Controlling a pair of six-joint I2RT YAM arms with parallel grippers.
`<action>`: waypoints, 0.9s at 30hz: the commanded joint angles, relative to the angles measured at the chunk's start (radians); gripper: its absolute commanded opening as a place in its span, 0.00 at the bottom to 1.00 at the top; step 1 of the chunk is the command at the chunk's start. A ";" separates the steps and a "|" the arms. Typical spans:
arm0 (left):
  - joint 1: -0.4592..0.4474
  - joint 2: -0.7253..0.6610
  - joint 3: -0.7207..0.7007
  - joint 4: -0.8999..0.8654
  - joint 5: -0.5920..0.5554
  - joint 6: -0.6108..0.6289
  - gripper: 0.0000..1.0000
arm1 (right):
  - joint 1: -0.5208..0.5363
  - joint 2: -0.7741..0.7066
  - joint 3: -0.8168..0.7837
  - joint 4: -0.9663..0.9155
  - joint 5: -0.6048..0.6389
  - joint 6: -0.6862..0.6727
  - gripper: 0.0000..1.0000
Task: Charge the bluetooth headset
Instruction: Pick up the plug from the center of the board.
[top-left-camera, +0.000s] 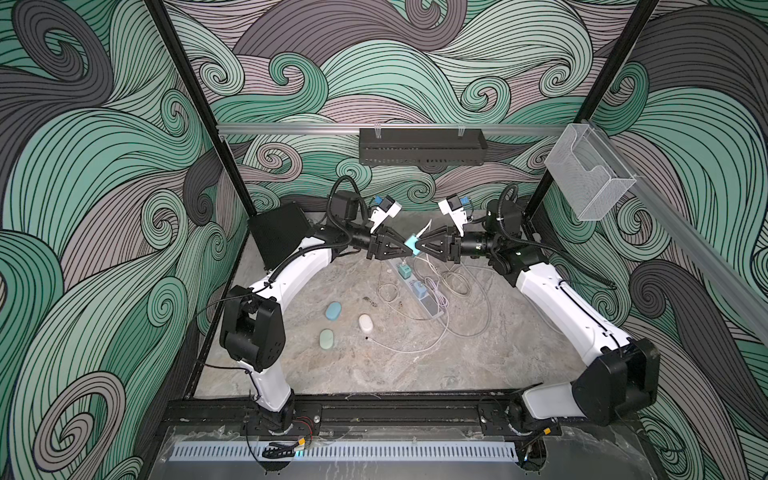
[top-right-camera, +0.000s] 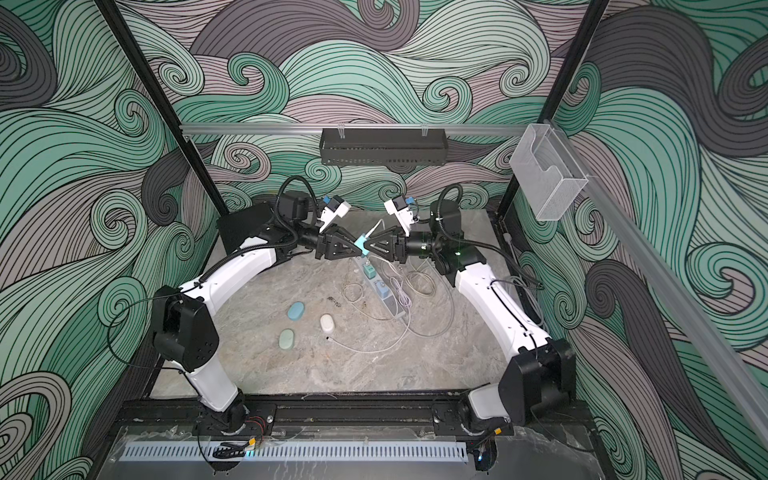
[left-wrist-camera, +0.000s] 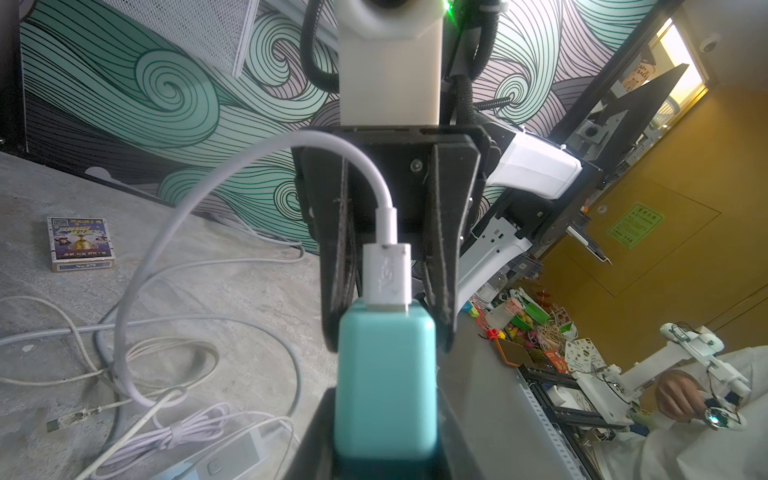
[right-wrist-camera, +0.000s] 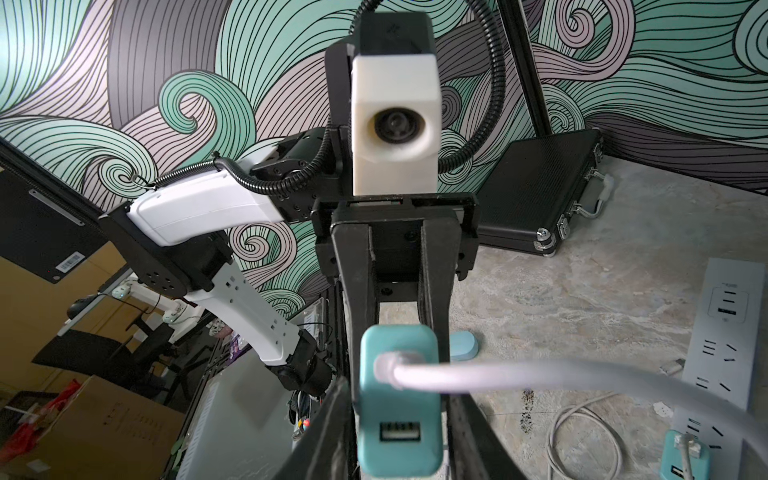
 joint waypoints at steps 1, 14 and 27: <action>-0.005 0.024 0.069 -0.009 0.024 0.002 0.00 | 0.002 0.015 0.035 -0.042 -0.018 -0.051 0.30; 0.132 -0.142 -0.103 0.029 -0.384 -0.217 0.64 | -0.007 0.039 0.064 -0.055 0.205 -0.140 0.07; 0.149 -0.391 -0.480 -0.059 -0.766 -0.235 0.64 | 0.107 0.383 0.223 -0.041 0.650 -0.204 0.04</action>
